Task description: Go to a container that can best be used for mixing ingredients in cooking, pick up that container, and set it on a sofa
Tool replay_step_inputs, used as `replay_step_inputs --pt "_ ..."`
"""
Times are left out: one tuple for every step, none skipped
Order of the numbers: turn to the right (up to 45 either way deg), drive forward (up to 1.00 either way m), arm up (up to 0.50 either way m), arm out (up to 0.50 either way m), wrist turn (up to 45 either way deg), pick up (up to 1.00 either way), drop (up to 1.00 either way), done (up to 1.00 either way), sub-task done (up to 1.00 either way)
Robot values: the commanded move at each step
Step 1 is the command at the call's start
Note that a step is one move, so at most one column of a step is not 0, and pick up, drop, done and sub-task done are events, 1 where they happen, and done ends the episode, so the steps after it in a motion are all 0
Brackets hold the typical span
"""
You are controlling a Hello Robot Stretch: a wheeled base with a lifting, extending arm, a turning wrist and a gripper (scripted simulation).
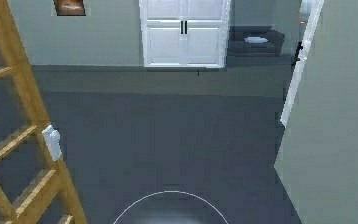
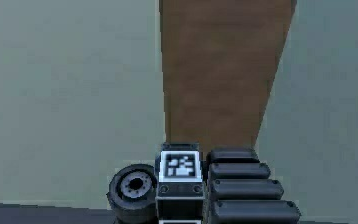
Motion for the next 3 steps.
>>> replay_step_inputs --pt "18.0 0.00 0.00 0.00 0.0 0.00 0.00 0.00 0.00" --pt "3.0 0.00 0.00 0.00 0.0 0.00 0.00 0.00 0.00" --pt "0.0 1.00 0.00 0.00 0.0 0.00 0.00 0.00 0.00"
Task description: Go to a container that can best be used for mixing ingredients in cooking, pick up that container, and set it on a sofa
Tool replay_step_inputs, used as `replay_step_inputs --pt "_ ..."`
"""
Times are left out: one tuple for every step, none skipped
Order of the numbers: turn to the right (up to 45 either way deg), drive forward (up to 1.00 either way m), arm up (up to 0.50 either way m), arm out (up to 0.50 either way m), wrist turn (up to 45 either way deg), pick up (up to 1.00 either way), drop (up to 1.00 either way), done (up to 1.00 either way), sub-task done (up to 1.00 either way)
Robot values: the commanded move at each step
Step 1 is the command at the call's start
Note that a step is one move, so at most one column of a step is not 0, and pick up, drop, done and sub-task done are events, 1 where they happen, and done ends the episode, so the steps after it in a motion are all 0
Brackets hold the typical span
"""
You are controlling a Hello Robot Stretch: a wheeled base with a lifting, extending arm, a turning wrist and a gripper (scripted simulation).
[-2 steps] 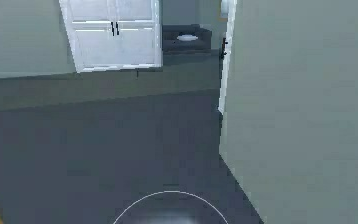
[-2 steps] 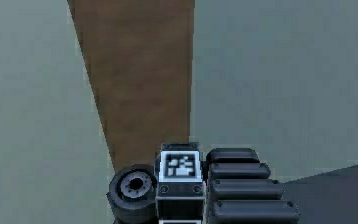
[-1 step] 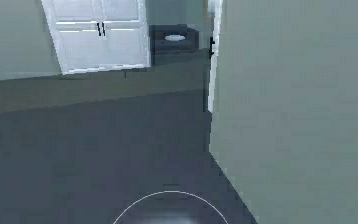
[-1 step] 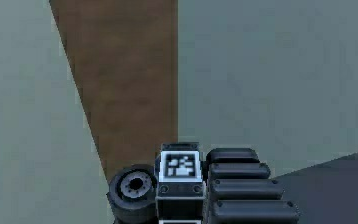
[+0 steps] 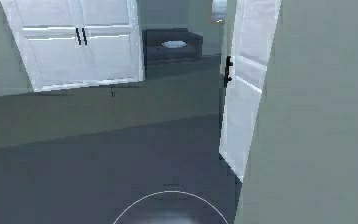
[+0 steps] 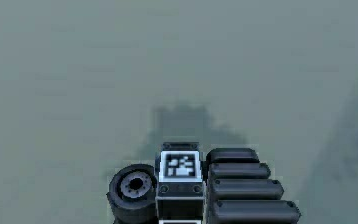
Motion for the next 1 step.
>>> replay_step_inputs --pt "0.0 1.00 0.00 0.00 0.0 0.00 0.00 0.00 0.00"
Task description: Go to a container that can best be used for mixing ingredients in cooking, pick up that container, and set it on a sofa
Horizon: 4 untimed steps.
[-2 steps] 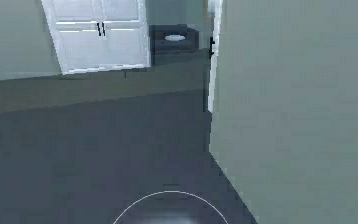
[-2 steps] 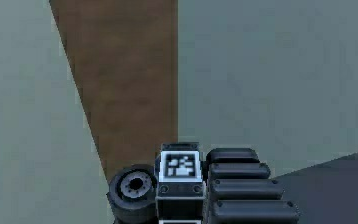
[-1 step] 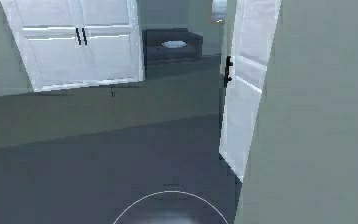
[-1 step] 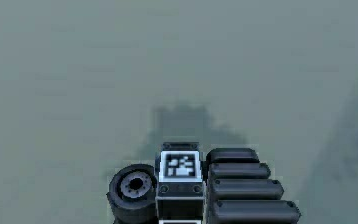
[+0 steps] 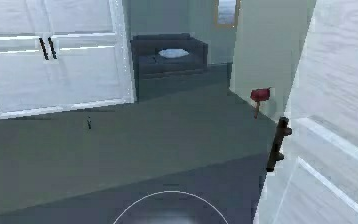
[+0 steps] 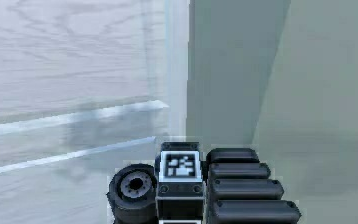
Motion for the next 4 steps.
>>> replay_step_inputs --pt "0.0 1.00 0.00 0.00 0.0 0.00 0.00 0.00 0.00" --pt "0.0 1.00 0.00 0.00 0.0 0.00 0.00 0.00 0.00" --pt "0.0 1.00 0.00 0.00 0.0 0.00 0.00 0.00 0.00" --pt "0.0 0.70 0.00 0.00 0.0 0.00 0.00 0.00 0.00"
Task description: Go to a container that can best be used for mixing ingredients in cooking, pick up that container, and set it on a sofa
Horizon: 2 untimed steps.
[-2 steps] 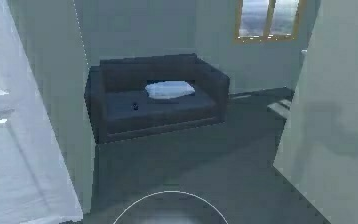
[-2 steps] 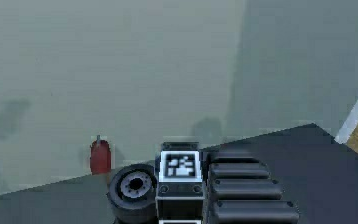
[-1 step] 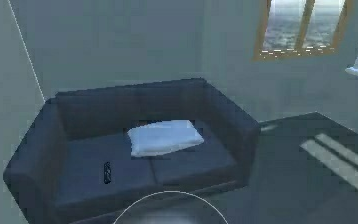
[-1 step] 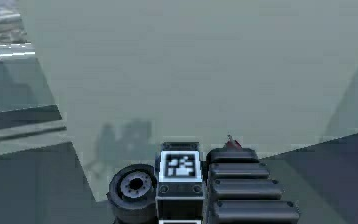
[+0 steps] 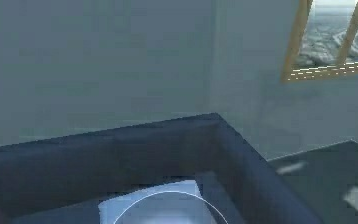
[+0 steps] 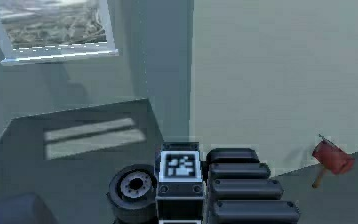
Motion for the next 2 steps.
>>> replay_step_inputs --pt "45.0 0.00 0.00 0.00 0.0 0.00 0.00 0.00 0.00" --pt "21.0 0.00 0.00 0.00 0.0 0.00 0.00 0.00 0.00"
